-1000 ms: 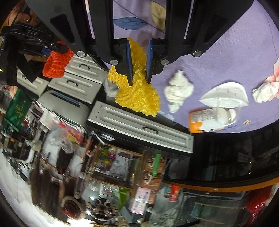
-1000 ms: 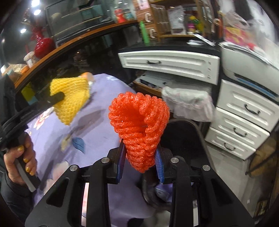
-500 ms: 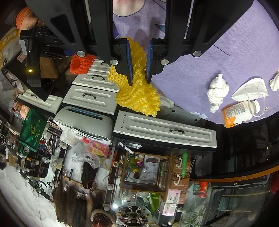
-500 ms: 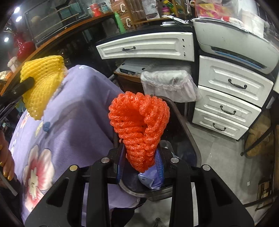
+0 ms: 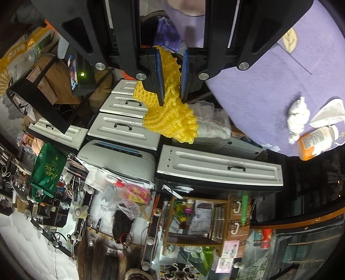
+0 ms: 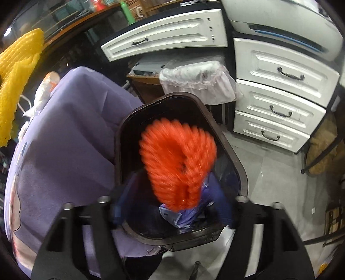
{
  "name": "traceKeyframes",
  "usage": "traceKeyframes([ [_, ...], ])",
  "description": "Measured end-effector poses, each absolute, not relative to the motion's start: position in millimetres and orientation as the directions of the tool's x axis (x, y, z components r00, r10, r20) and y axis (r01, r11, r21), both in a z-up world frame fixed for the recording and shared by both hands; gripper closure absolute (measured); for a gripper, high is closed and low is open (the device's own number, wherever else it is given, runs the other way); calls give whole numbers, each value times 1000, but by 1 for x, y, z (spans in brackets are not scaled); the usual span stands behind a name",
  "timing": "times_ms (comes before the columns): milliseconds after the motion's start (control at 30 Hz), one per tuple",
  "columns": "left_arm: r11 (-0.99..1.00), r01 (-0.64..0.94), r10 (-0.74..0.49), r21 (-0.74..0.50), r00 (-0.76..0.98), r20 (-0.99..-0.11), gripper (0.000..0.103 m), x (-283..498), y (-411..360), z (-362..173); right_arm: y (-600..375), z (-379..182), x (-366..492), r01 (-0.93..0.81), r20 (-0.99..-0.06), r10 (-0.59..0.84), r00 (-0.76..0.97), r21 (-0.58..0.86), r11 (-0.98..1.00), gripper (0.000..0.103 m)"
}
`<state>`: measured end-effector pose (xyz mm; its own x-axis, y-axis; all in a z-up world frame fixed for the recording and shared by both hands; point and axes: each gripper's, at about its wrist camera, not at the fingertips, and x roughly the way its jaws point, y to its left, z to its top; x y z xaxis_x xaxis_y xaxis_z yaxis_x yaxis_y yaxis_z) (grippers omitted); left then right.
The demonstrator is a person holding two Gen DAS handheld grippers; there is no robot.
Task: Collect trash
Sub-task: 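Carry the red-orange foam net over the bin and open the right gripper, then lower the yellow foam net into the bin and open the left gripper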
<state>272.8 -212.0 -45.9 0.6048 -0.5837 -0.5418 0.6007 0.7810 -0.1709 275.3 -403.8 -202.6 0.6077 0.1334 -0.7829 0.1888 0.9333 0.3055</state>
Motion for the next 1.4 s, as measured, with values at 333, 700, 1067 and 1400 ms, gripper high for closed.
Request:
traceKeyframes([
  [333, 773, 605, -580, -189, 556, -595, 88, 268, -243, -61, -416, -193, 248, 216, -762, 103, 639, 306, 927, 30],
  [700, 802, 574, -519, -165, 533, -668, 89, 271, -266, -79, -435, -171, 218, 255, -743, 53, 667, 295, 921, 29],
  [1067, 805, 578, -493, -132, 528, -692, 88, 269, -272, -86, -439, -151, 209, 263, -726, 27, 687, 284, 922, 25],
  [1400, 803, 580, -507, -136, 544, -669, 41, 266, -270, -81, -440, -146, 206, 275, -726, 15, 688, 280, 920, 23],
])
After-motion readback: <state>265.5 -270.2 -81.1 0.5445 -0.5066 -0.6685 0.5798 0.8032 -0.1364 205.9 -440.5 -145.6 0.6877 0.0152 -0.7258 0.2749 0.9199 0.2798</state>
